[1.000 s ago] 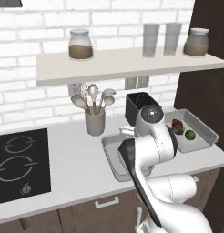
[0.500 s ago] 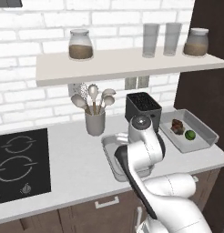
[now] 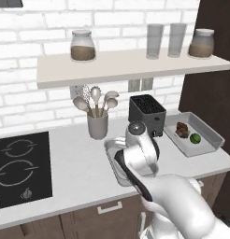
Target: Place one avocado and one steak in each tupperware on the nearby counter, to pack two identical lunches.
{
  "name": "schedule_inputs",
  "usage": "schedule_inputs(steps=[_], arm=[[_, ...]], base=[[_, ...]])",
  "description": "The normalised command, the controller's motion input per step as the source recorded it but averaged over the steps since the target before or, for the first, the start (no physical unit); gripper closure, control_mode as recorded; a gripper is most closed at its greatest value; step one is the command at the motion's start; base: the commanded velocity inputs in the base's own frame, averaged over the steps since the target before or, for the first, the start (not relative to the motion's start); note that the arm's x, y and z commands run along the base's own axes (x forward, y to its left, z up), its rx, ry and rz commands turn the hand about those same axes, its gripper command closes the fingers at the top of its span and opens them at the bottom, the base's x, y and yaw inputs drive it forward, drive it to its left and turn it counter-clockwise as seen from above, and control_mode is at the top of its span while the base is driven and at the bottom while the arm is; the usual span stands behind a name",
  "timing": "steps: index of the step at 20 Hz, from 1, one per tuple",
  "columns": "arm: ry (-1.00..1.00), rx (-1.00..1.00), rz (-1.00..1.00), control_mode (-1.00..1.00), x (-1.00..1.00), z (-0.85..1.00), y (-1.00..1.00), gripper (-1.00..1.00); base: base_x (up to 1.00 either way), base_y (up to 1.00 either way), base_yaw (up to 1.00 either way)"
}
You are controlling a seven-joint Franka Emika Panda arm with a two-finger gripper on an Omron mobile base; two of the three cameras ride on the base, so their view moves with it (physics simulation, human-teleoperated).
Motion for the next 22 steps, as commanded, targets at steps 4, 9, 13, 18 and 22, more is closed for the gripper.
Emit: schedule_inputs(steps=[4,9,13,18,22], arm=[[0.05,0.00,0.00,-1.00,0.30,-0.27,0.23,1.00],[0.02,0.00,0.00,-1.00,0.11,-0.36,0.02,1.00],[0.00,0.00,0.00,-1.00,0.00,-0.27,-0.02,1.00],[0.00,0.00,0.00,-1.00,0.17,-0.24,-0.08,1.00],[0.00,0.00,0.00,-1.00,0.34,-0.16,-0.16,1.00]], base=[[0.00,0.00,0.00],[0.00,0.00,0.00],[0.00,0.00,0.00],[0.00,0.00,0.00],[0.00,0.00,0.00]])
